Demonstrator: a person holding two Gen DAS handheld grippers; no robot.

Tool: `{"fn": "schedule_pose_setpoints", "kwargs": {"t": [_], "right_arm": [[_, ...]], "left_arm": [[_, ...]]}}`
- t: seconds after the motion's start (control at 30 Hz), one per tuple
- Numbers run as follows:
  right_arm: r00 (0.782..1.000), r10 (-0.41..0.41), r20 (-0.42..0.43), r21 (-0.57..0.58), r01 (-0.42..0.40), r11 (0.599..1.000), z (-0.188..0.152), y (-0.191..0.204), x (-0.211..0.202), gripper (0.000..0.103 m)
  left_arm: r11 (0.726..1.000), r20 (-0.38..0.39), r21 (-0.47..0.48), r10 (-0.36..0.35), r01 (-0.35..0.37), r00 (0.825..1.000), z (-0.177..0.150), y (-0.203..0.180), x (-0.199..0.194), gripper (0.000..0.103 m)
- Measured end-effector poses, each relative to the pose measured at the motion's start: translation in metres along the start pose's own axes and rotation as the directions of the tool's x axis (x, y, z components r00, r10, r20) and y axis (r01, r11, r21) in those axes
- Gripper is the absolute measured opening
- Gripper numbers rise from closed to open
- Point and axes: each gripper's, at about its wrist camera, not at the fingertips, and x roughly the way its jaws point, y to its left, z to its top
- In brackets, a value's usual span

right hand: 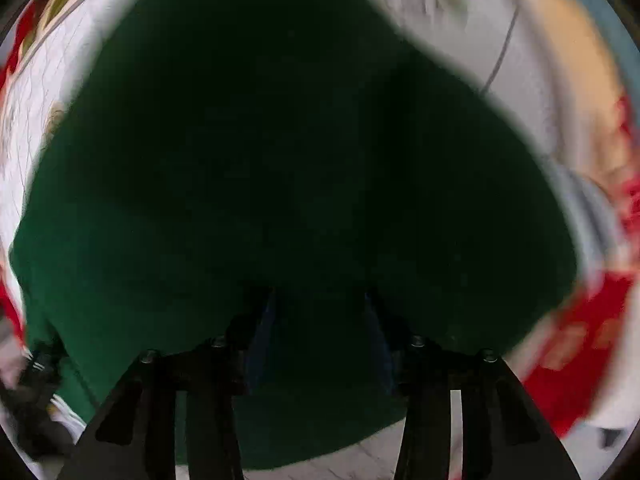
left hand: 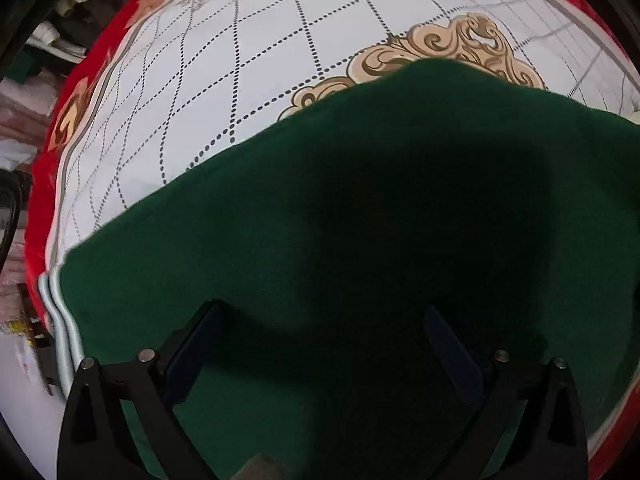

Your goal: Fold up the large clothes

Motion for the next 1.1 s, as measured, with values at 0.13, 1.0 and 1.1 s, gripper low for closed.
{"fn": "schedule_pose_setpoints", "kwargs": {"t": [0.13, 1.0, 1.1], "right_arm": [[0.999, 0.046, 0.023, -0.014, -0.045, 0.999, 0.002, -0.005, -0.009, 0.051], [0.486, 0.719, 0.497, 0.147, -0.864, 0.482, -0.063, -0.183, 0.027, 0.094], [0.441, 0.753, 0.488, 0.096, -0.885, 0.456, -0.044, -0.158, 0.033, 0.094]], "left_arm": [[1.0, 0.016, -0.014, -0.016, 0.016, 1.0, 0.002, 0.001, -0.001, 0.103], [0.998, 0.074, 0.058, -0.031, 0.027, 0.997, -0.02, -0.078, -0.054, 0.103], [0.997, 0.071, 0.053, -0.051, 0.048, 0.996, -0.022, -0.077, -0.049, 0.103]]}}
